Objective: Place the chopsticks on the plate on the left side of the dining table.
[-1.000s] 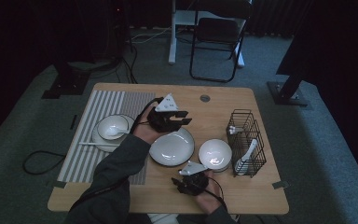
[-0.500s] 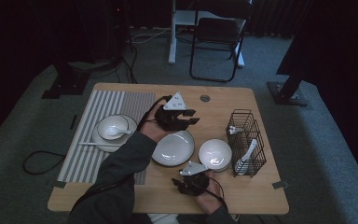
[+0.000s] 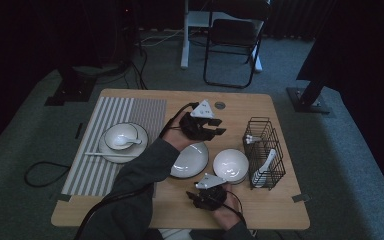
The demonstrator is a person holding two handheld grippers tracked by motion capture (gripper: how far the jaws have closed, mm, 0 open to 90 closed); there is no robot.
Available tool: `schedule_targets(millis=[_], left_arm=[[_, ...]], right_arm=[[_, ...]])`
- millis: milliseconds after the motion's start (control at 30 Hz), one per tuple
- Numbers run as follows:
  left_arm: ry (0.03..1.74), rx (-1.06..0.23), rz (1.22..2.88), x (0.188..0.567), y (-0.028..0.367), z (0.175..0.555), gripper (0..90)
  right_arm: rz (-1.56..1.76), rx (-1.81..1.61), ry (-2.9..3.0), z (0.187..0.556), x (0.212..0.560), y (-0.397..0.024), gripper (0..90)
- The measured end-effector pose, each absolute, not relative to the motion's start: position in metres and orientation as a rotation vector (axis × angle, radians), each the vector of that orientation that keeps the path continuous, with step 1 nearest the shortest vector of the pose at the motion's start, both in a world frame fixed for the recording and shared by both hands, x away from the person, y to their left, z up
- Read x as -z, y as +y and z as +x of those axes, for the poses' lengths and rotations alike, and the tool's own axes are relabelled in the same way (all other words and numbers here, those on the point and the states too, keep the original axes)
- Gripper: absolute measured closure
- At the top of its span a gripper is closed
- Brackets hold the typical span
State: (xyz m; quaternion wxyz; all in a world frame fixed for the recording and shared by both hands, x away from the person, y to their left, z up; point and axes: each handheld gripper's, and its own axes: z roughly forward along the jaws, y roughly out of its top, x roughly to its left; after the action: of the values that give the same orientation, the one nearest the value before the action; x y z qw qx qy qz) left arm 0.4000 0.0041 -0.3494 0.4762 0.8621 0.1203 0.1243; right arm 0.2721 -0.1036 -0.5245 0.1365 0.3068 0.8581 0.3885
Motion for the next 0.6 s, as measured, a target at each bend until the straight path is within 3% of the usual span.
schedule_targets(millis=[600], left_arm=[[0.194, -0.242, 2.126, 0.34, -0.039, 0.392, 65.8]], right_arm=[[0.889, -1.128, 2.475, 0.27, 0.525, -0.108, 54.0]])
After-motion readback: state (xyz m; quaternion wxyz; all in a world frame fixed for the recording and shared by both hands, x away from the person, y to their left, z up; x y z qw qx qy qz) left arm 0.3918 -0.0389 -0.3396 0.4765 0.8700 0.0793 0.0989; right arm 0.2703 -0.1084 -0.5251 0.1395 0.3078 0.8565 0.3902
